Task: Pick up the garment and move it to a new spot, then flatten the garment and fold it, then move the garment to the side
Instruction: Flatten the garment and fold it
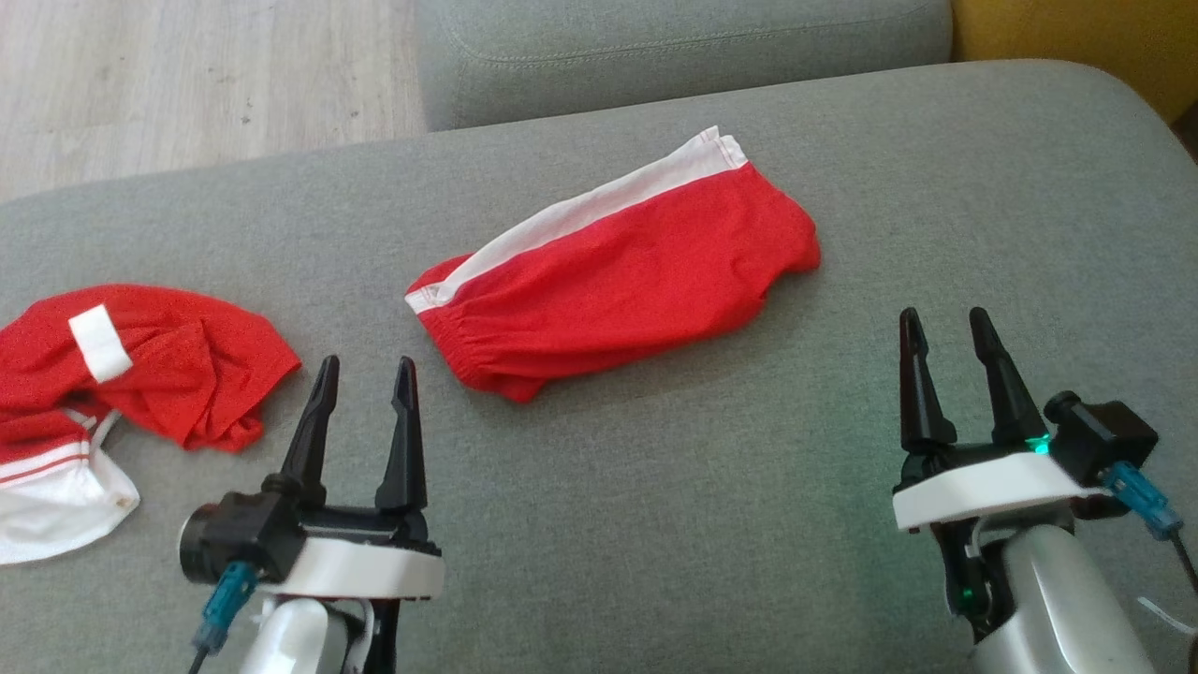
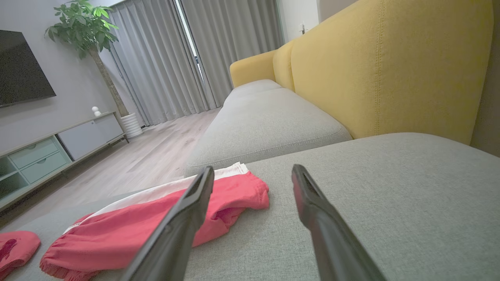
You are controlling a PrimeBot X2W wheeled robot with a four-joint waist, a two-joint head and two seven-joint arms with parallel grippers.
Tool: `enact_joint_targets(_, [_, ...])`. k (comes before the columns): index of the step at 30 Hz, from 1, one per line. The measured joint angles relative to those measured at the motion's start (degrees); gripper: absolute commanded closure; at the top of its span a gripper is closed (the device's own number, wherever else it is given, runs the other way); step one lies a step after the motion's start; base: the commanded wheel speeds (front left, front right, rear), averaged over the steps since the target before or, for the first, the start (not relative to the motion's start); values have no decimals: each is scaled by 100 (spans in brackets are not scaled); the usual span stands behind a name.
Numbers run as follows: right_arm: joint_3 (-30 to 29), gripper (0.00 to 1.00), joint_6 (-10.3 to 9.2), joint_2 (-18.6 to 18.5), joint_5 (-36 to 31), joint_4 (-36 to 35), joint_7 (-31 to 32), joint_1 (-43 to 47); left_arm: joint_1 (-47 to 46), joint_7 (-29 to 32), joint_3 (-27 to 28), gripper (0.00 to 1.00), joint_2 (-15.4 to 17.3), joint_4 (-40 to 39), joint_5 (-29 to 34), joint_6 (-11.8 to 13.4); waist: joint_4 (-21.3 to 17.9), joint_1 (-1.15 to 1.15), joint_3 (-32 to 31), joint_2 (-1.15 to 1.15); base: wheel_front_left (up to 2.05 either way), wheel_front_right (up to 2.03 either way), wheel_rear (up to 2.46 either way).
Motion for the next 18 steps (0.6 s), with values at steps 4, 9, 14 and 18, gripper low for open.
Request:
enact_joint_targets(4, [-15,0,0,0,-9,-32,0,1,2,0,154,0,-100,22,133,-151,21,0,4,0,0,0,0])
enact_joint_targets(9, [-43,0,0,0,-27,-65,0,9,14,0,224,0,-167,44,220,-243,43,0,3,0,0,0,0])
enact_joint_targets(14, [-82,0,0,0,-59,-105,0,10,19,0,319,0,-233,47,301,-341,78,0,14,0,0,0,0])
enact_joint_targets(18, [-145,0,0,0,-157,-127,0,10,18,0,324,0,-253,47,352,-391,130,0,58,0,0,0,0])
